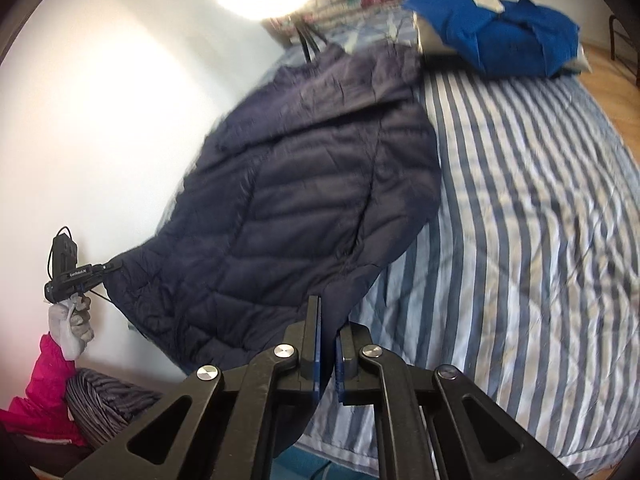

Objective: Fold large clothes
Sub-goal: 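Lift the held jacket side with both grippers and fold it across the body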

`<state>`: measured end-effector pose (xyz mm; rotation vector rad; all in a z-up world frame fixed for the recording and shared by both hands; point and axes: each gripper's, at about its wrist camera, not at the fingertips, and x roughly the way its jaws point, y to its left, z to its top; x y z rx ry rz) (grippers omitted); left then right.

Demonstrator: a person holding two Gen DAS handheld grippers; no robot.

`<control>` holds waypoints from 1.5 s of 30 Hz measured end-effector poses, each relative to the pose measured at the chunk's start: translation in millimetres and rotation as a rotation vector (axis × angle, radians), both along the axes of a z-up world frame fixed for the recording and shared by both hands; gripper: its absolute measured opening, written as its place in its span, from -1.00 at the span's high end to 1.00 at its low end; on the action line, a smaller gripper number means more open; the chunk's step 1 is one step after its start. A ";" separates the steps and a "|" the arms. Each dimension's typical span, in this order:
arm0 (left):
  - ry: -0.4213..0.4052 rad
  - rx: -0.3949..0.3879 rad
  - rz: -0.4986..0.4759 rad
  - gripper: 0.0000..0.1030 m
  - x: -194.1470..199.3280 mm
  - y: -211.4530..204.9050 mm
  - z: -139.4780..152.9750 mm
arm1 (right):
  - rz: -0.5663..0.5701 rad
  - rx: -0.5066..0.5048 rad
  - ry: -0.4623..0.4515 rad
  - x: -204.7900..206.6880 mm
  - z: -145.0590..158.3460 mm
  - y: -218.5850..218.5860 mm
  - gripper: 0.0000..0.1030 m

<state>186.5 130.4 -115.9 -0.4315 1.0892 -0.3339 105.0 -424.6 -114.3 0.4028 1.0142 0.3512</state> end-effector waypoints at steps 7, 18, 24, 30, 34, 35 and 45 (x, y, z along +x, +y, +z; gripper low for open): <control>-0.099 0.001 0.021 0.94 28.9 -7.1 35.9 | -0.060 0.010 -0.091 17.8 37.7 -14.8 0.97; -0.210 -0.011 0.069 0.94 88.1 -12.4 70.2 | -0.139 -0.010 -0.145 80.8 73.9 -29.8 0.97; -0.256 -0.025 0.110 0.94 128.9 -12.8 80.9 | -0.178 -0.036 -0.169 124.2 92.2 -34.7 0.98; -0.288 -0.047 0.139 0.94 169.6 -11.2 86.1 | -0.215 -0.050 -0.182 166.6 96.2 -41.5 0.98; -0.294 -0.038 0.153 0.94 195.8 -13.6 84.7 | -0.237 -0.056 -0.181 191.4 94.9 -45.8 0.98; -0.294 -0.036 0.157 0.94 201.5 -13.9 84.1 | -0.244 -0.058 -0.183 200.2 94.6 -46.7 0.98; -0.252 0.024 0.174 0.95 261.8 -23.0 51.2 | -0.279 -0.108 -0.164 261.3 74.0 -48.0 0.99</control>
